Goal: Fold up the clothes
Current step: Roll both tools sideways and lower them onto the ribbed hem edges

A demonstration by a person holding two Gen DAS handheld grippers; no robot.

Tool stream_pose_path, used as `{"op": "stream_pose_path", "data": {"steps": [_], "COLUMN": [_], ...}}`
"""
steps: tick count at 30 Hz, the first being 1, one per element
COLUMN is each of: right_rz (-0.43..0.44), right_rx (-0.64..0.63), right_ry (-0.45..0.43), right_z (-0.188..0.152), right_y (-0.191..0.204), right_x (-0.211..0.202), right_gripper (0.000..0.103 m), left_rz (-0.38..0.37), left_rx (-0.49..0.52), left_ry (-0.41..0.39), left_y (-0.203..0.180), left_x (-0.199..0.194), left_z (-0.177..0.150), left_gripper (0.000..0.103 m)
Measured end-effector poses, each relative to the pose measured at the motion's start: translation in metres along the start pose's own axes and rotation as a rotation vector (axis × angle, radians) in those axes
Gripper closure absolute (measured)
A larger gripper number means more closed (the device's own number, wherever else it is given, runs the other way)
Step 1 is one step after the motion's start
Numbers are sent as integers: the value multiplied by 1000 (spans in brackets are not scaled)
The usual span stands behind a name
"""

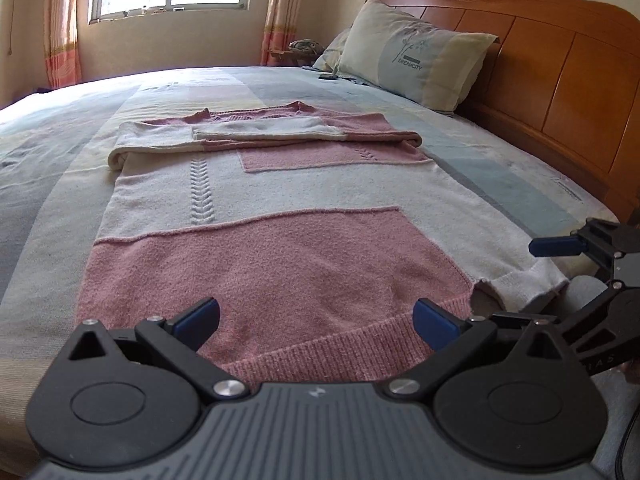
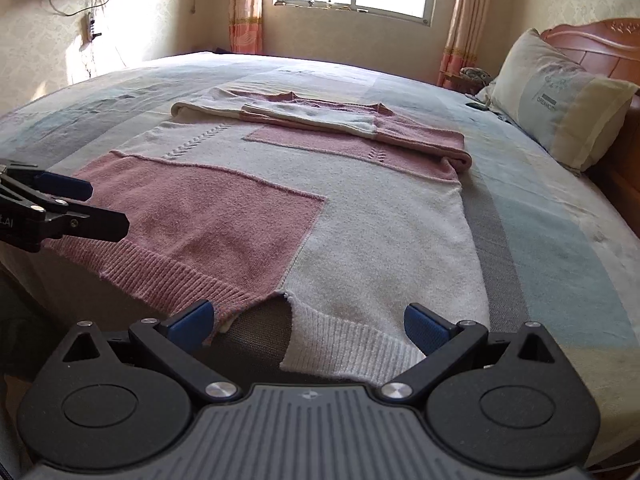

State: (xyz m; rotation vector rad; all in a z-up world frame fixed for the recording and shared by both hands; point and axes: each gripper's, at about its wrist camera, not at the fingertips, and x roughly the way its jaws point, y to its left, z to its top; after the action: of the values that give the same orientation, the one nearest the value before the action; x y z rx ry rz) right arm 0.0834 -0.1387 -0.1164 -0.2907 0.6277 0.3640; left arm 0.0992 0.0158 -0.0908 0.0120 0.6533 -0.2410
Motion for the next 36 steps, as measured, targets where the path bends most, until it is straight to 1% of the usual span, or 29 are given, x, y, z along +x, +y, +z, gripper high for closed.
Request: {"op": "stream_pose_path", "data": {"steps": [4,7,9,12,15,18,23,27,31,34,36], "right_rz": [-29,-46,-66,-110,-151,-199,-252,-241,-211,-189,-189], "right_rx": [-287,-491,-598,-711,-758,-732,-703,-700,-706,-715,-724], "right_ry": [-25,-33,-37,-62,-98,-126,-144,-147,-143,-130,-121], "right_z": [2,-3,-7,-12,-11,-3,6,6,-2,-8,-12], "right_y": [28,50,62,75,79,73,59,58,61,63,63], "right_x": [-2,2,8,13,11,8,8,6,1,1,2], "right_gripper": [0,0,0,0,0,0,0,0,0,0,0], "left_rz": [24,16,10,4,-16,-29,-18,5,31,-5,-25], "left_rx": [112,204,254,313,359,400,509,575,571,565,605], "left_ry": [-1,-3,1,-12,-17,-11,-11,12,9,30,35], "left_y": [-4,-9,-14,-20,-27,-35,-55,-67,-65,-62,-66], "left_x": [-3,-4,-3,-4,-3,1,11,27,32,32,32], "left_z": [-2,-5,-6,-8,-9,-10,-10,-10,-7,-5,-7], "left_gripper": [1,1,1,1,1,1,1,1,1,1,1]}}
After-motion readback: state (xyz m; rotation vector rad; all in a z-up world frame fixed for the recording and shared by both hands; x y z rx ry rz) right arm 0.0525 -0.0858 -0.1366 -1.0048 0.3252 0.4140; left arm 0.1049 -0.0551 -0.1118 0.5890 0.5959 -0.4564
